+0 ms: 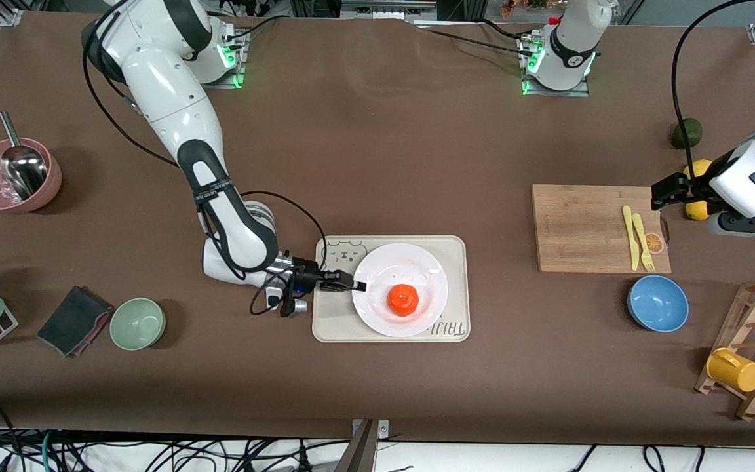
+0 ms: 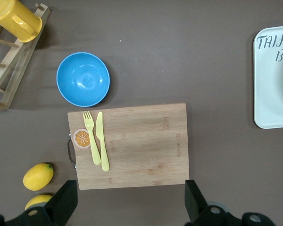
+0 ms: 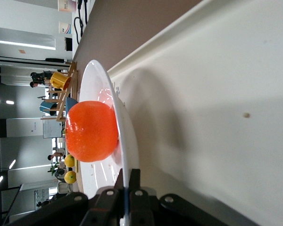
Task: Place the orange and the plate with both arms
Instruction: 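Slide the plate with the right gripper onto the bear tray, then open the right gripper to release the plate rim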
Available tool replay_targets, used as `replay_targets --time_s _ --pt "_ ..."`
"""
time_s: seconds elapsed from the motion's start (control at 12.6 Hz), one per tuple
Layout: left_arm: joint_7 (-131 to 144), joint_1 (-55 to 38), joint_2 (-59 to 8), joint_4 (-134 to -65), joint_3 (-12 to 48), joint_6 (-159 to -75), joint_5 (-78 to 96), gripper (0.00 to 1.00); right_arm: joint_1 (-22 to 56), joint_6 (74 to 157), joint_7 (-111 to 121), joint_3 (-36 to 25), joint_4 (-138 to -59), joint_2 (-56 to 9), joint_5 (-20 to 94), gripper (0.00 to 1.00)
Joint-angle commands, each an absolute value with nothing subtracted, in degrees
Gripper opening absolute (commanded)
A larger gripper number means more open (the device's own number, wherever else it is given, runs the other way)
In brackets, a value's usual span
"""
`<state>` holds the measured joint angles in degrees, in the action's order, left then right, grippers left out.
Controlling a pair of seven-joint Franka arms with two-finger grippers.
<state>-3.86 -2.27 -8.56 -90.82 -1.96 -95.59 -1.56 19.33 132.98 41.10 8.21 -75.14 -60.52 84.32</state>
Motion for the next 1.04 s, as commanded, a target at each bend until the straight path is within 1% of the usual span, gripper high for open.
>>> replay_targets --time_s 0.0,0.08,0.16,0.32,0.8,0.96 --pt "-5.01 -2.64 -7.56 -91.85 -2.02 -95.89 -2.37 1.0 20.82 134.12 39.46 8.09 -72.51 -62.05 82.88 0.0" --pt "-5.01 -2.64 -7.56 -91.85 -2.02 -95.89 -2.29 1.0 21.09 134.38 39.46 8.09 -72.51 -61.96 82.79 0.32" --pt "-5.01 -2.64 -7.56 -91.85 -2.02 -95.89 -2.37 1.0 21.44 135.86 39.64 8.0 -72.51 -61.44 82.36 0.99" --pt "-5.01 -2.64 -7.56 -91.85 -2.02 -95.89 -2.29 1.0 21.36 136.41 39.38 8.09 -72.51 -60.73 76.84 1.0" --pt "-5.01 -2.64 -7.56 -91.85 -2.02 -95.89 -2.29 1.0 22.06 137.81 38.67 7.65 -72.86 -57.22 66.73 1.0" --pt "-5.01 -2.72 -7.65 -91.85 -2.02 -95.89 -2.37 1.0 22.15 137.81 37.19 7.21 -72.86 -55.73 58.76 1.0"
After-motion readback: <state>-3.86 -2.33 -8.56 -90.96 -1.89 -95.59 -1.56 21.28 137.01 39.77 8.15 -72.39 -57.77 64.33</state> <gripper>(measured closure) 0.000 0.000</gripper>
